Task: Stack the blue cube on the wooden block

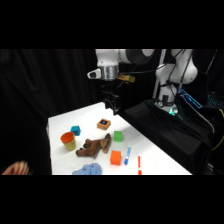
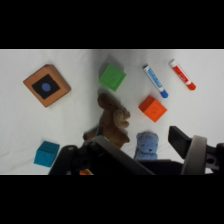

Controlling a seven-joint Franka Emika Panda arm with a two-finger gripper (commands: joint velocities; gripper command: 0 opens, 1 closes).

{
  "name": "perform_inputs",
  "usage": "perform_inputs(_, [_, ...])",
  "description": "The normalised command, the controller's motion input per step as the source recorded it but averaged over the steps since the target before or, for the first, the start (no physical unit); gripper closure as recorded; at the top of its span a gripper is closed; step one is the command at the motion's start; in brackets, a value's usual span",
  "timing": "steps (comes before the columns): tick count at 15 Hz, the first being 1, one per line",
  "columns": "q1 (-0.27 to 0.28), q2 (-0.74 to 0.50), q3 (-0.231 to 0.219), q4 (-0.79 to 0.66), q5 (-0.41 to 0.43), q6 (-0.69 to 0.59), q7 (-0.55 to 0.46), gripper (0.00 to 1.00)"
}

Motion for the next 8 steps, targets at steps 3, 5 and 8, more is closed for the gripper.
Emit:
perform_inputs(3, [-0.038,0.06,-0.002,0.08,-0.033,0.02,0.04,0.00])
perform_inputs(5, [-0.066,0.14,-0.023,0.20,-0.096,0.06,0.09,0.00])
perform_inputs(8, [-0.083,0.24,-0.044,0.32,-0.098,0.05,0.10,0.00])
